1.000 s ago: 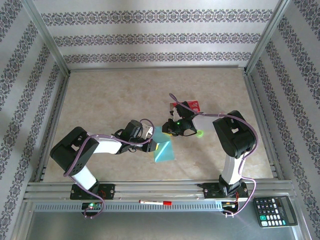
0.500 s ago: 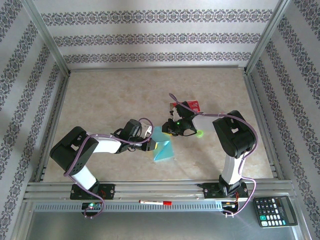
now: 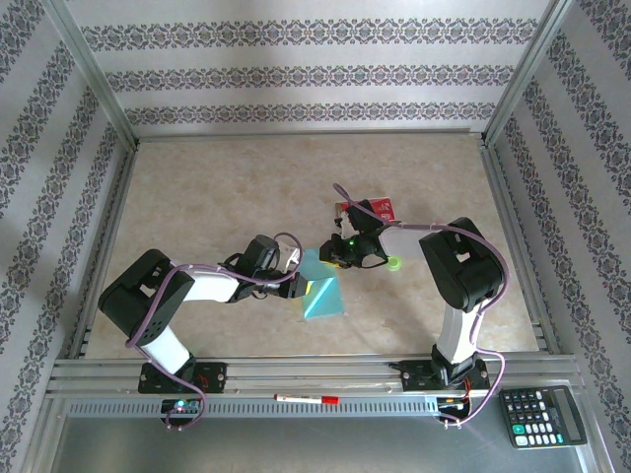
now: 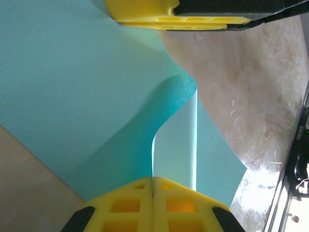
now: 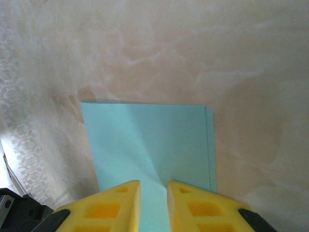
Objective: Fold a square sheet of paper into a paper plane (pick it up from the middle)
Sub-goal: Fold the triangle a second time at the center of the table.
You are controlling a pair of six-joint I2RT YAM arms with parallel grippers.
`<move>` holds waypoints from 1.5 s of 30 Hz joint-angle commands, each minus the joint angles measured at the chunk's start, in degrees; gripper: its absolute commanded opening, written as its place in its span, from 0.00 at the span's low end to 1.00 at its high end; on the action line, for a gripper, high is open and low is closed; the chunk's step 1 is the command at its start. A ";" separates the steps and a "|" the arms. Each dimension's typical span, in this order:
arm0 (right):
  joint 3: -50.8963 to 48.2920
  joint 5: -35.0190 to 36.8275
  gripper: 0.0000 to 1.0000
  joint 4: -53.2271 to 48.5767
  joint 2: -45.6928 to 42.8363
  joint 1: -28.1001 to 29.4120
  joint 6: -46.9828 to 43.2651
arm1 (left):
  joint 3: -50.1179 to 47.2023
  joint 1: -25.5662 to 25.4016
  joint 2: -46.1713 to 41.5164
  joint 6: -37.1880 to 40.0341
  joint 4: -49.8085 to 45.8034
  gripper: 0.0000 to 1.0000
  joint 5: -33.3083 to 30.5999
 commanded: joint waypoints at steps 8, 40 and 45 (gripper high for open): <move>-1.05 0.90 0.23 -0.09 1.45 -0.29 -0.04 | -1.20 0.55 -0.44 0.52 -2.22 0.03 0.74; -1.14 0.55 0.23 0.04 1.82 -0.19 -0.08 | 3.03 0.55 0.87 1.73 -6.49 0.02 -0.24; -1.07 0.54 0.23 0.05 2.00 -0.19 -0.04 | 2.37 0.55 0.00 1.72 -6.52 0.02 -0.27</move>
